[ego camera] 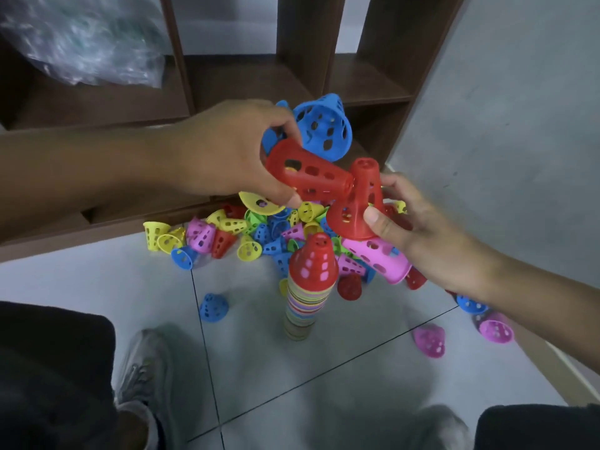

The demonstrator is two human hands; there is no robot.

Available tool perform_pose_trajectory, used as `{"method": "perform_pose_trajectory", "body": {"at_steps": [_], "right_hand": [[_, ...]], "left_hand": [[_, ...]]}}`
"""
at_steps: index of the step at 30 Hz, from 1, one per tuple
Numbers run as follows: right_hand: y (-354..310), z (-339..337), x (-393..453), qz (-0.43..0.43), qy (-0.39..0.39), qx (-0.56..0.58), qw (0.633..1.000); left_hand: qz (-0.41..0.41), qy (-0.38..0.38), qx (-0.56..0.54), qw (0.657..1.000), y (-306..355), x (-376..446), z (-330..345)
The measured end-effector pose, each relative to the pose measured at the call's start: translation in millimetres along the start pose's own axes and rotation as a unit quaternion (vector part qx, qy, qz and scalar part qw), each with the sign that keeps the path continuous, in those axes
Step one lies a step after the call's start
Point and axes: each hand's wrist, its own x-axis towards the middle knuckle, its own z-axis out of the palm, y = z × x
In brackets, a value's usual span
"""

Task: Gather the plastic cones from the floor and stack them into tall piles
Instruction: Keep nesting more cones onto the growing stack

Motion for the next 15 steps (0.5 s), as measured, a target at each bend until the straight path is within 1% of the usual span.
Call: {"method": "perform_pose_trajectory", "body": {"at_steps": [3, 6, 10, 15], "right_hand": [[3, 1, 1, 0.002, -0.028, -0.02, 0.999], [12, 6, -1, 0.029, -0.062, -0.039, 0.997], [16, 13, -8, 0.045, -0.09, -0.144, 0.984], [14, 17, -5, 0.035, -0.115, -0.209, 0.971]], "left_hand": [[-0.004, -0.027, -0.009, 1.0, -7, -4, 3], [-0.01, -0.056, -0.011, 0.998, -12, -4, 8], [-0.002, -0.089, -0.023, 0.996, -20, -9, 15], [0.014, -0.123, -0.004, 0.992, -27, -7, 19]]}}
